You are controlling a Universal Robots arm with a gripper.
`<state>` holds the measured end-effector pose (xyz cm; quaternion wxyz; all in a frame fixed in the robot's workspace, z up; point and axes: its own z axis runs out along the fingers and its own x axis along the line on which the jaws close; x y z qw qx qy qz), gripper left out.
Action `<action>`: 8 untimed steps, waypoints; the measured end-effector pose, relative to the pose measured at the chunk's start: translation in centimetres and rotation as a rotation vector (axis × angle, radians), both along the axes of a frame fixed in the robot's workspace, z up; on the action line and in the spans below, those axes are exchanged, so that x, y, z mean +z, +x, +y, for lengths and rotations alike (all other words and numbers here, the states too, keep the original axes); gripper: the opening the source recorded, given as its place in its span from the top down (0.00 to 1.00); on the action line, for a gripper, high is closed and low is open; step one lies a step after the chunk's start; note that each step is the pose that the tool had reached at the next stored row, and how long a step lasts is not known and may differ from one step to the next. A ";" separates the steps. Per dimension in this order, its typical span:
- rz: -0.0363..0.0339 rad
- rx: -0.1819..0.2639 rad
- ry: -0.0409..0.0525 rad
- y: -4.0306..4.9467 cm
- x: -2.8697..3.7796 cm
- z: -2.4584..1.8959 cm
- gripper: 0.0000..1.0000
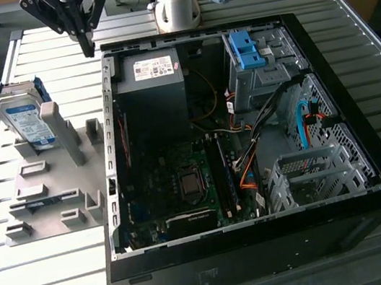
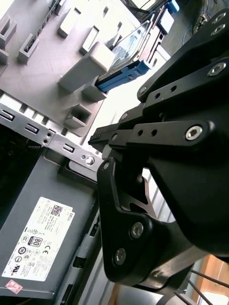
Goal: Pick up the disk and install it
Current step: 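Reach for the disk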
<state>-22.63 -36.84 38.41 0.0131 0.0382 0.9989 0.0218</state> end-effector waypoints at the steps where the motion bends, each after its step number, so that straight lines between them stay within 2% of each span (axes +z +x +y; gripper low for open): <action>1: 0.0001 0.000 0.0000 -0.06 0.00 0.04 0.89; 8: 0.0001 0.000 0.0000 -0.17 -0.01 0.07 0.89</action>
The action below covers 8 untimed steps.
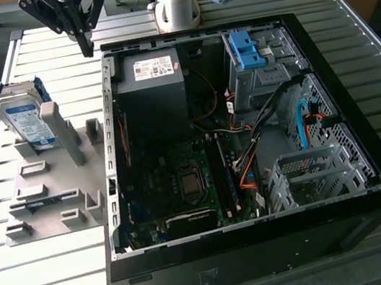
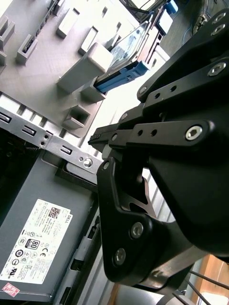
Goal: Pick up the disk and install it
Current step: 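Reach for the disk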
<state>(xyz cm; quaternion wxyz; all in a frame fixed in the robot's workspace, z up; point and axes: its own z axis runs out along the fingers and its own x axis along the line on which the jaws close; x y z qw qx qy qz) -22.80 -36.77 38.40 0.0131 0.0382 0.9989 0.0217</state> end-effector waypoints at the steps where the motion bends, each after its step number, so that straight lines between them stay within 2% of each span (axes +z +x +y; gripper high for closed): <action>1: 0.0000 0.000 0.0000 0.00 0.00 0.00 0.89; 8: 0.0000 0.000 0.0000 -0.01 0.00 0.00 0.89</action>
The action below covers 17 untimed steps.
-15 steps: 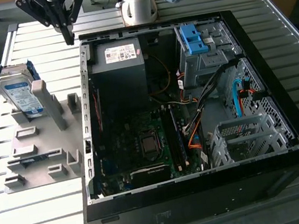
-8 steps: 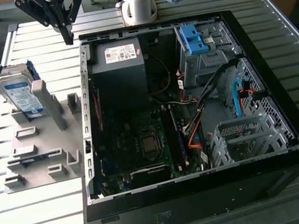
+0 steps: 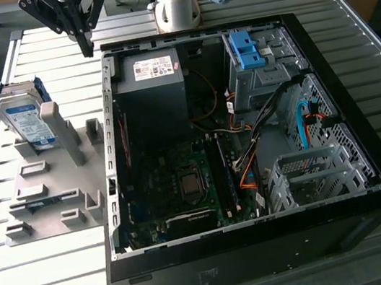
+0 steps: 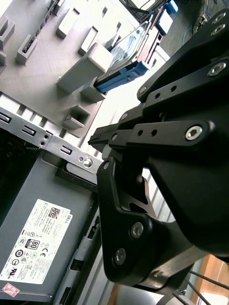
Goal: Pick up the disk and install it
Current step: 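Reach for the disk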
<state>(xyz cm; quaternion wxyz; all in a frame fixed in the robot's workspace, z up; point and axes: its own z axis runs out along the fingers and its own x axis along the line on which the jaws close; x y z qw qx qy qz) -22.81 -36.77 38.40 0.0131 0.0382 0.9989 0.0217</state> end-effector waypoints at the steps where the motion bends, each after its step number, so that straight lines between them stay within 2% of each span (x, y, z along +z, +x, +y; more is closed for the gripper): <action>1: 0.0000 0.000 0.0000 0.00 0.00 0.00 0.89; 6: 0.0000 0.000 0.0000 -0.14 0.00 0.00 0.89; 13: -0.0001 0.000 0.0000 -1.44 -0.02 0.01 0.89; 17: 0.0001 0.000 0.0000 -1.52 -0.04 0.28 0.89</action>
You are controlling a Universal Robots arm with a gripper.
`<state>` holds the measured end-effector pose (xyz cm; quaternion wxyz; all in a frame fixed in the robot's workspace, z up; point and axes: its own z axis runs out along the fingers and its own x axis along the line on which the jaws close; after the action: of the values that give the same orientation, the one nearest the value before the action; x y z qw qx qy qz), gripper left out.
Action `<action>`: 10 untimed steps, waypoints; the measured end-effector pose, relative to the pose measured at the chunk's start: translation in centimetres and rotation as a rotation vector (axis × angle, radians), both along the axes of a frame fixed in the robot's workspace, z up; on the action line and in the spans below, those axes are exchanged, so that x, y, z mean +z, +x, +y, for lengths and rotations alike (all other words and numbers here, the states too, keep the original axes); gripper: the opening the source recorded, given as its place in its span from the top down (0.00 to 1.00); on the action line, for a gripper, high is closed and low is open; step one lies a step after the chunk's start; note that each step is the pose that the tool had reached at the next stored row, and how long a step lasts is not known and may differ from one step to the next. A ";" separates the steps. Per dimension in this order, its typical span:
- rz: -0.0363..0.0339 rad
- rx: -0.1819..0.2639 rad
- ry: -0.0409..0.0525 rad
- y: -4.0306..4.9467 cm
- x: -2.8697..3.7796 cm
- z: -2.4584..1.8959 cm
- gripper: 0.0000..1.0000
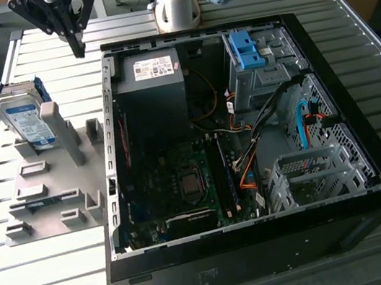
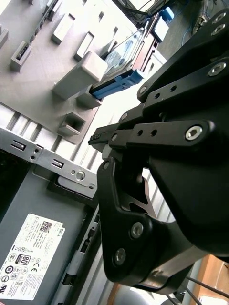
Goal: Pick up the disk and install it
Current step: 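Reach for the disk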
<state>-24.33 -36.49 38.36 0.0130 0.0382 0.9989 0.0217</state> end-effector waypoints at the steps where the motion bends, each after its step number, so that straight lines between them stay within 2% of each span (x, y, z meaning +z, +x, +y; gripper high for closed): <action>1: -0.0001 0.000 0.0001 -0.05 -0.01 0.06 0.89; 5: -0.0002 0.000 0.0001 -0.67 -0.03 0.11 0.89; 10: -0.0001 0.000 0.0000 -0.91 -0.02 0.11 0.89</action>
<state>-25.24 -36.38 38.34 0.0131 0.0382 0.9989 0.0217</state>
